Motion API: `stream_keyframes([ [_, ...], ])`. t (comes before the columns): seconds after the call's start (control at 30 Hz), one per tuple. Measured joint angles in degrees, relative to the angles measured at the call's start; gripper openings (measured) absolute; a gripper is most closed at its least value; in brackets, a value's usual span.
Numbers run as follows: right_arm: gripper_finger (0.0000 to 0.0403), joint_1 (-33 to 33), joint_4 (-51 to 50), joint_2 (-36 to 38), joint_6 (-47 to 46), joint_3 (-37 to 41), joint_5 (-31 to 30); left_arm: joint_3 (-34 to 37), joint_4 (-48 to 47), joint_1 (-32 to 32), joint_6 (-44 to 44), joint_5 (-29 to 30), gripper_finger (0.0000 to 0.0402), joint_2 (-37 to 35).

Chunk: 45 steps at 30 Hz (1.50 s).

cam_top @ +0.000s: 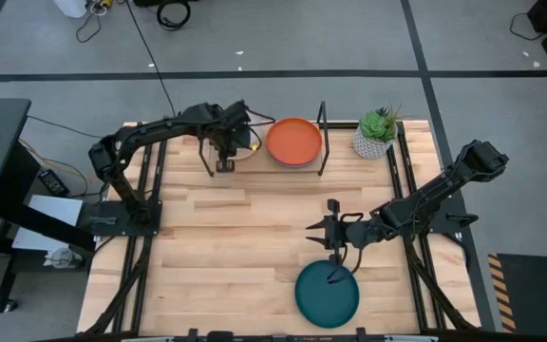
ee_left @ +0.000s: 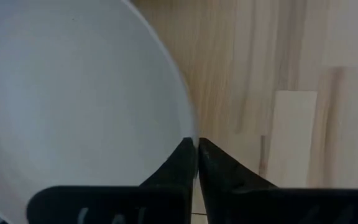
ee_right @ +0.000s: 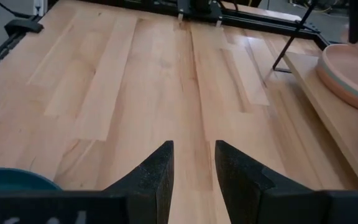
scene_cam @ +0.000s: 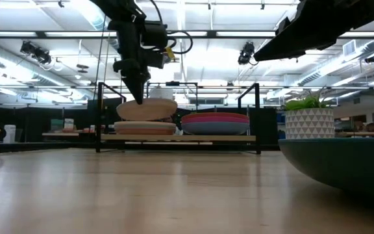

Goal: Place and stack plates onto a shelf
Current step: Stack the gray plate on top of the peach plate on the shelf, then stack the dark blue plate on top of the orange plate on the shelf

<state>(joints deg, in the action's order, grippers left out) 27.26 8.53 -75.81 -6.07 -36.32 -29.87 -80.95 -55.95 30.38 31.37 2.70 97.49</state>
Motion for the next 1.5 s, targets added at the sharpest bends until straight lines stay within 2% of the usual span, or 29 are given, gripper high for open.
stream_keyframes([
  [0.1, 0.0123, 0.1, 0.9, 0.0, 0.0, 0.0, -0.5, 0.0, 0.0, -0.3, -2.0, 0.0, 0.0034, 0.0],
  [0.27, 0.0123, 0.3, 1.3, 0.0, 0.0, 0.0, -0.3, 0.0, 0.1, -1.5, -3.7, 0.5, 0.0097, 0.0],
  [0.4, 0.0123, 0.6, 1.4, 0.0, 0.0, 0.0, -0.3, 0.0, 0.7, -3.4, -4.4, 5.9, 0.0141, -0.1],
  [0.47, 0.0123, 0.7, 1.4, 0.0, 0.1, 0.0, -0.2, 0.0, 0.5, -4.8, -5.3, 5.8, 0.0149, -0.5],
  [0.53, 0.0123, 0.9, 1.2, 0.0, 0.1, 0.0, -0.1, 0.0, 0.5, -6.5, -7.1, 3.6, 0.0150, -0.9],
  [0.7, 0.0123, 2.3, -0.2, -0.1, -2.1, 0.0, 1.2, 0.0, 3.0, -14.6, -14.1, -5.9, 0.0142, -1.0],
  [0.9, 0.0123, 4.3, -6.6, -4.3, -4.7, -3.1, 1.6, 0.7, 7.0, -26.1, -13.0, -2.8, 0.0141, -0.7],
  [1.03, 0.0123, 5.6, -12.2, -8.6, -4.7, -7.9, 4.8, 4.3, 12.0, -31.0, -13.1, -2.3, 0.0141, -0.6],
  [1.23, 0.0123, 9.6, -23.2, -12.4, -5.3, -16.1, 9.2, 10.9, 18.3, -35.8, -14.3, -0.8, 0.0141, -1.0],
  [1.37, 0.0123, 12.6, -27.9, -15.0, -9.8, -20.5, 9.8, 14.9, 21.2, -37.8, -14.6, 2.0, 0.0141, -1.9],
  [1.5, 0.0123, 15.7, -30.7, -18.5, -15.2, -24.4, 13.5, 20.0, 28.0, -38.2, -15.4, 2.1, 0.0141, -3.4],
])
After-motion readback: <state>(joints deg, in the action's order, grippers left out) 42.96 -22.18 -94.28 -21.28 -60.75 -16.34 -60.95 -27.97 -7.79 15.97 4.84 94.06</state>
